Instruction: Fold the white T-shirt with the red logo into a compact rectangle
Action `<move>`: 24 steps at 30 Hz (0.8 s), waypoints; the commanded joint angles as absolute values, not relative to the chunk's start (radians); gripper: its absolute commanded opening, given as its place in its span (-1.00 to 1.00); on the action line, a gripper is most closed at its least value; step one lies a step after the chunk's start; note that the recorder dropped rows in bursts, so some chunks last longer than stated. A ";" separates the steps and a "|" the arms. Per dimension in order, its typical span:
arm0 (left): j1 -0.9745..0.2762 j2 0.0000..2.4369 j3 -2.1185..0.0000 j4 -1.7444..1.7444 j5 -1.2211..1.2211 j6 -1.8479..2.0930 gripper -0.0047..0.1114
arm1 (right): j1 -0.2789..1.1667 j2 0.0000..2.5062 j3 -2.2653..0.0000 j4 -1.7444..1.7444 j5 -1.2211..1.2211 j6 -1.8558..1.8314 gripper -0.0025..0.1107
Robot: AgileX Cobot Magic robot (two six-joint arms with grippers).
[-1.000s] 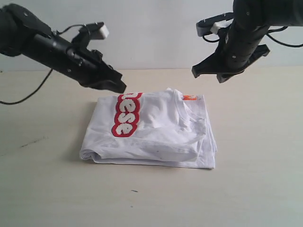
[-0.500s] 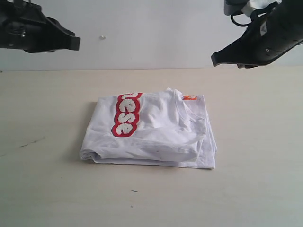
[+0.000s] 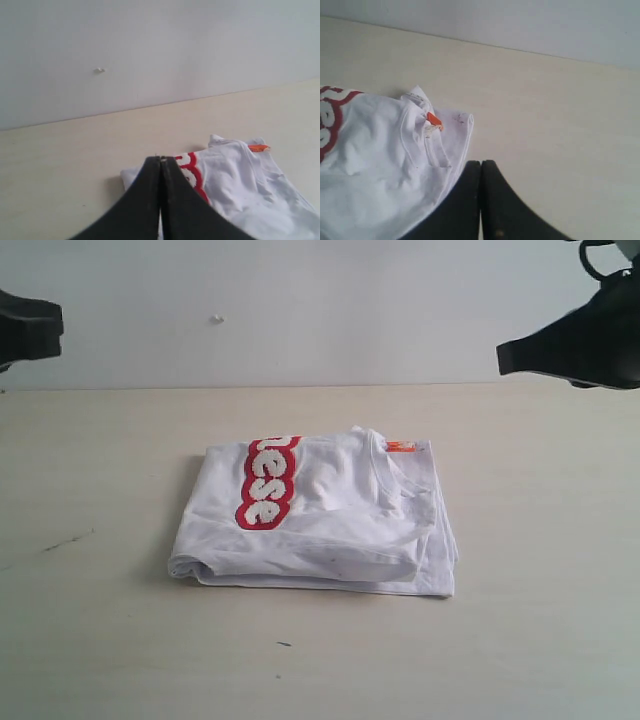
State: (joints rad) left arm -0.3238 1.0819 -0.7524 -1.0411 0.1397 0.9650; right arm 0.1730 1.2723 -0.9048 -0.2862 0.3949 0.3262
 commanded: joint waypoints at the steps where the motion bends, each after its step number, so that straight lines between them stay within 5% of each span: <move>1: -0.322 0.977 -0.658 -1.095 0.151 0.964 -0.92 | 0.174 1.184 -0.837 -0.261 0.369 0.327 -0.96; 24: -0.322 0.747 -0.497 -1.104 0.213 0.964 -0.92 | 0.174 1.061 -0.756 -0.154 0.315 0.342 -0.96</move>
State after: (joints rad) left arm -0.3238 0.7534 -0.5036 -1.1071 0.2079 0.9650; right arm 0.1730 1.0681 -0.7615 -0.1530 0.3296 0.3402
